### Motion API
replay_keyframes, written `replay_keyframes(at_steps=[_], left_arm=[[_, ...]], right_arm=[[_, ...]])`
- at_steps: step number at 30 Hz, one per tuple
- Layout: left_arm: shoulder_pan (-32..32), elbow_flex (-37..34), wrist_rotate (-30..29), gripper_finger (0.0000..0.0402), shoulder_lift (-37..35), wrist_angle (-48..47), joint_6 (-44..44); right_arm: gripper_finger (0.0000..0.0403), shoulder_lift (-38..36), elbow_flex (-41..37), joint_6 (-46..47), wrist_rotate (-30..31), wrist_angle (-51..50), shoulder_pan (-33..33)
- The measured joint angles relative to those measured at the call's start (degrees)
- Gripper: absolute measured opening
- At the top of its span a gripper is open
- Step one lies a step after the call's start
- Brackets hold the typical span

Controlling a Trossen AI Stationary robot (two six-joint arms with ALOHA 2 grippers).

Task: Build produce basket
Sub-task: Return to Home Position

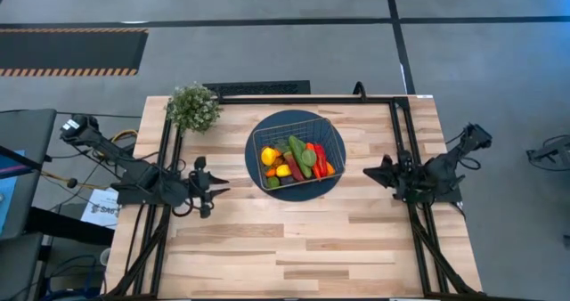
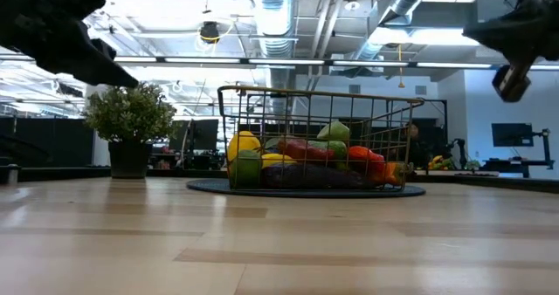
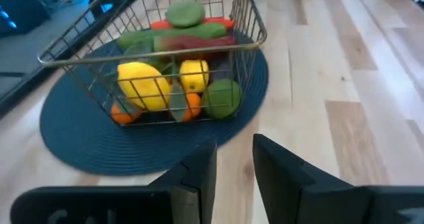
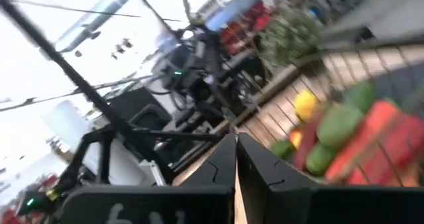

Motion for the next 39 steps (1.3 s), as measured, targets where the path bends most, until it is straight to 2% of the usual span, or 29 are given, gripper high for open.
replay_keyframes(at_steps=[3,5,9,10,15,23,29,35,39], left_arm=[[1.3,-1.1,-0.1,0.0087,-0.4,1.1,1.0],[2.4,-4.8,0.1,0.0087,-1.8,3.9,-0.6],[3.4,-15.4,4.2,0.0087,-5.9,21.9,0.7],[3.6,-15.8,5.1,0.0087,-6.7,23.4,1.9],[4.4,-14.9,5.4,0.0087,-9.8,21.4,10.8],[8.4,-15.8,7.0,0.0087,-16.3,17.5,13.1],[11.3,-15.8,10.9,0.0087,-22.4,15.3,17.1],[13.7,-15.8,12.0,0.0087,-27.2,13.7,19.7],[14.5,-15.8,13.6,0.0087,-28.2,13.8,21.3]], right_arm=[[0.0032,-0.3,0.1,-6.6,-3.4,3.7,-0.9],[0.0034,-0.5,0.1,-9.3,-5.4,5.2,-1.8],[0.0038,-0.5,0.2,-8.4,-8.6,5.0,-3.8],[0.0038,-0.5,0.2,-7.6,-9.0,4.4,-4.2],[0.0038,-0.5,0.2,-8.6,-12.1,4.5,-6.6],[0.0039,-0.5,0.2,-19.9,-23.2,11.3,-14.9],[0.0039,-0.5,0.2,-18.6,-28.8,7.4,-25.2],[0.0039,-0.5,0.1,-13.4,-39.8,0.9,-38.5],[0.0038,-0.5,0.1,-13.1,-45.7,0.7,-46.4]])
